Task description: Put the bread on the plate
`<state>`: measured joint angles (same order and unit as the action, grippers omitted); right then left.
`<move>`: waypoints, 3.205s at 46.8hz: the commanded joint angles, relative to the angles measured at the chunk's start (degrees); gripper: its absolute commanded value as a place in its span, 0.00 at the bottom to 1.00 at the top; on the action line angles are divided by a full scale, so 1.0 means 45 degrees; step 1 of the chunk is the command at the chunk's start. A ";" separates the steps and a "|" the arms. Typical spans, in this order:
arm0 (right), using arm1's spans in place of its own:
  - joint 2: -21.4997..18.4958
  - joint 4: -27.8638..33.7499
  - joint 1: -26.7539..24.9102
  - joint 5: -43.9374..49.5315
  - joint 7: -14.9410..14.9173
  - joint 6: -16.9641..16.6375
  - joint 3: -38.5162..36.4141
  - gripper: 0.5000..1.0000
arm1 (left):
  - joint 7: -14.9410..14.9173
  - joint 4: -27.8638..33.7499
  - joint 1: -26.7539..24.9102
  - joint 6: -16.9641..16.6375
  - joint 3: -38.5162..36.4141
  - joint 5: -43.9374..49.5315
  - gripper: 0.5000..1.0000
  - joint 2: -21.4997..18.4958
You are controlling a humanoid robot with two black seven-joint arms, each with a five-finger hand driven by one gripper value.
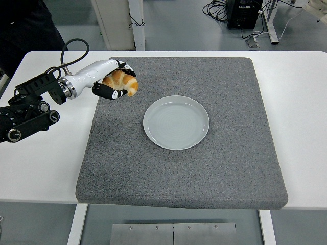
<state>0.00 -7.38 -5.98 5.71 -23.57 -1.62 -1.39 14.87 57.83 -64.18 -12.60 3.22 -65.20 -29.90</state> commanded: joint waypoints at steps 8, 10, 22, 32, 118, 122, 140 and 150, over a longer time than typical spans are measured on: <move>0.0000 0.0000 0.0000 0.0000 0.0004 0.0008 -0.0005 1.00 | 0.0017 0.0000 -0.0444 0.0670 0.0807 0.0036 0.13 -0.0328; 0.0000 0.0000 0.0000 0.0000 0.0004 -0.0011 -0.0005 1.00 | -0.0003 0.0000 -0.0522 0.0787 0.0964 0.0035 0.13 -0.0328; 0.0000 0.0000 0.0000 0.0000 0.0004 -0.0011 -0.0005 1.00 | 0.0017 0.0038 -0.1050 0.1042 0.1140 0.0016 0.13 -0.0387; 0.0000 0.0000 0.0000 0.0000 0.0004 0.0008 0.0015 1.00 | 0.0017 0.0253 -0.1264 0.1061 0.1140 -0.0023 0.14 -0.0250; 0.0000 0.0000 0.0000 0.0000 0.0004 0.0008 -0.0005 1.00 | -0.0042 0.0918 0.0219 -0.0345 -0.0031 -0.2406 0.18 0.2797; 0.0000 0.0000 0.0000 0.0000 0.0004 -0.0011 -0.0004 1.00 | -0.0042 0.0820 0.0298 -0.0384 -0.0071 -0.2406 0.18 0.2816; 0.0000 0.0000 0.0000 0.0000 -0.0015 -0.0011 -0.0005 1.00 | 0.0017 0.0293 0.0610 -0.0833 -0.0617 -0.2406 0.19 0.3168; 0.0000 0.0000 0.0000 0.0000 0.0004 0.0008 -0.0005 1.00 | -0.0003 0.0136 0.0708 -0.0892 -0.0637 -0.2406 0.19 0.3480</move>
<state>0.00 -7.38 -5.98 5.71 -23.56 -1.67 -1.41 14.95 58.66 -61.07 -16.51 0.35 -76.03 -14.58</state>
